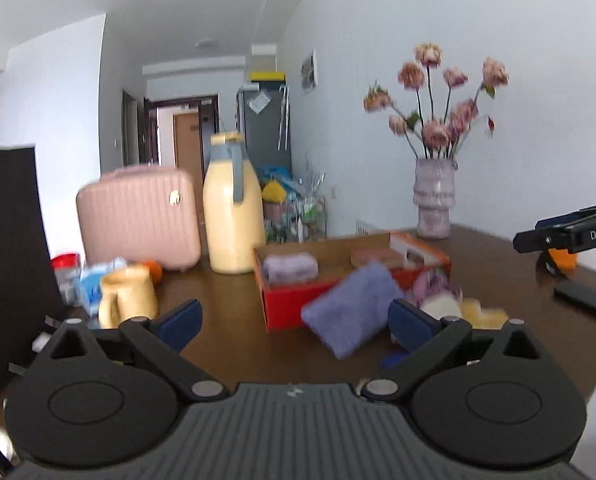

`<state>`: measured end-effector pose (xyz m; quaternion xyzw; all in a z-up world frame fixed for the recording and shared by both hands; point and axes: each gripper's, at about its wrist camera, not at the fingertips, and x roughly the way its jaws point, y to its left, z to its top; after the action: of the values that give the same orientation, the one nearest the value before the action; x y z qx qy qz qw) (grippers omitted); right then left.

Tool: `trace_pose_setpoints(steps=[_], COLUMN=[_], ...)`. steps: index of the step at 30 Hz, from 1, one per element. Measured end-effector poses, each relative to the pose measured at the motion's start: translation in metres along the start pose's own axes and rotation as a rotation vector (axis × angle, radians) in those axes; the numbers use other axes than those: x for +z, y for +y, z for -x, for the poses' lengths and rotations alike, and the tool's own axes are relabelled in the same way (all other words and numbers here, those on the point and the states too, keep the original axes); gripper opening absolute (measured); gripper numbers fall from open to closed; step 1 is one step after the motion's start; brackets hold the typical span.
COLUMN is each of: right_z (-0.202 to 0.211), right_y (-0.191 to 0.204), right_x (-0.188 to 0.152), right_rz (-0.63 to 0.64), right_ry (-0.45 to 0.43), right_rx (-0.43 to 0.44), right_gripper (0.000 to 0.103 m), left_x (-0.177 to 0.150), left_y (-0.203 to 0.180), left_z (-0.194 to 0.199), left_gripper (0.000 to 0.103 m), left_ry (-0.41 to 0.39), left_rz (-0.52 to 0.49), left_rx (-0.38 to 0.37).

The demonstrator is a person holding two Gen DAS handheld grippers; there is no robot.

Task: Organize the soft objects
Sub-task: 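Grasp the purple washcloth from the pile with the left tool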

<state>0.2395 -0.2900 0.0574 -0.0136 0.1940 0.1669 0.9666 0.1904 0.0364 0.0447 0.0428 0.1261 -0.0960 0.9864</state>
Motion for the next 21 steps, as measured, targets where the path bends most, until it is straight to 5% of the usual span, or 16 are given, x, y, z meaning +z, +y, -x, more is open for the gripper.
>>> trace_pose_setpoints(steps=[11, 21], right_z=[-0.008, -0.067], right_y=[0.028, 0.017], right_x=[-0.062, -0.041], right_rz=[-0.082, -0.036], right_ry=[0.075, 0.084], right_rx=[-0.027, -0.043], right_gripper=[0.084, 0.082], left_x=[-0.054, -0.043], left_y=[0.002, 0.028], left_z=[-0.016, -0.131], left_gripper=[0.101, 0.098], left_ry=[0.148, 0.260], left_rz=[0.100, 0.279], left_rx=[-0.046, -0.159])
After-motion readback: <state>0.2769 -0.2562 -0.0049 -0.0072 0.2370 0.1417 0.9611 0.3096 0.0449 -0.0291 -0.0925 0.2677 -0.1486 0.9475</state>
